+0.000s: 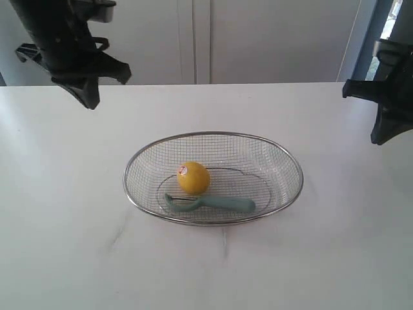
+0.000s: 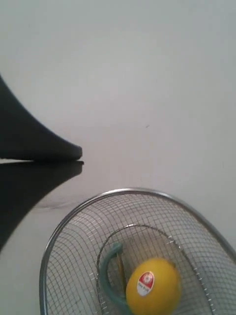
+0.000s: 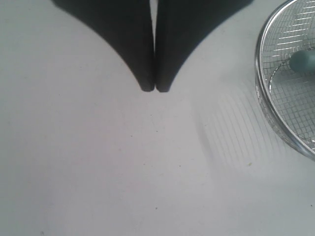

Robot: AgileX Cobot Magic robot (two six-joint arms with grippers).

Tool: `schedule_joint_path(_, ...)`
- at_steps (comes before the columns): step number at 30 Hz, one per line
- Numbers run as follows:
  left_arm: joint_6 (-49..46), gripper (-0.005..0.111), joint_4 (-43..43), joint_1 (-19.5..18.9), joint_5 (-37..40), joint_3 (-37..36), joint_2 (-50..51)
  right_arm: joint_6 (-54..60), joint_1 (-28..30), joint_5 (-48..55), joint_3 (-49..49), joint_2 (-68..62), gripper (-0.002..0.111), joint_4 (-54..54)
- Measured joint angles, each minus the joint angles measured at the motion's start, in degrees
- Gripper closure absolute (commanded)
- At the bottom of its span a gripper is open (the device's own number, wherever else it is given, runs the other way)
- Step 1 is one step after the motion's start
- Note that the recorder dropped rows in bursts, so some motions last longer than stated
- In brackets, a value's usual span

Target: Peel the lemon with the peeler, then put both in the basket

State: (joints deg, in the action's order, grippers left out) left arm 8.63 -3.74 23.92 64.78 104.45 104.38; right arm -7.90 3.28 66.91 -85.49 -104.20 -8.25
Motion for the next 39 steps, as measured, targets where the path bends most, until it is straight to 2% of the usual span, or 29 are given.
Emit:
schedule_joint_path(10, 0.1, 0.107, 1.0, -4.7, 0.1, 0.0, -5.9, 0.0, 0.0, 0.0, 0.0, 0.0, 0.108, 0.0)
schedule_joint_path(27, -1.0, 0.107, 1.0, -4.8, 0.1, 0.0, -18.5, 0.0, 0.0, 0.0, 0.0, 0.0, 0.108, 0.0)
schedule_joint_path(32, -1.9, 0.107, 1.0, -4.8, 0.0, -4.6, -25.6, 0.0, 0.0, 0.0, 0.0, 0.0, 0.108, 0.0)
schedule_joint_path(37, -2.1, 0.107, 1.0, -4.8, -5.7, -18.6, -37.9, 0.0, 0.0, 0.0, 0.0, 0.0, 0.108, 0.0)
schedule_joint_path(39, -2.1, 0.107, 1.0, -4.8, -7.3, -21.6, -40.9, 0.0, 0.0, 0.0, 0.0, 0.0, 0.108, 0.0)
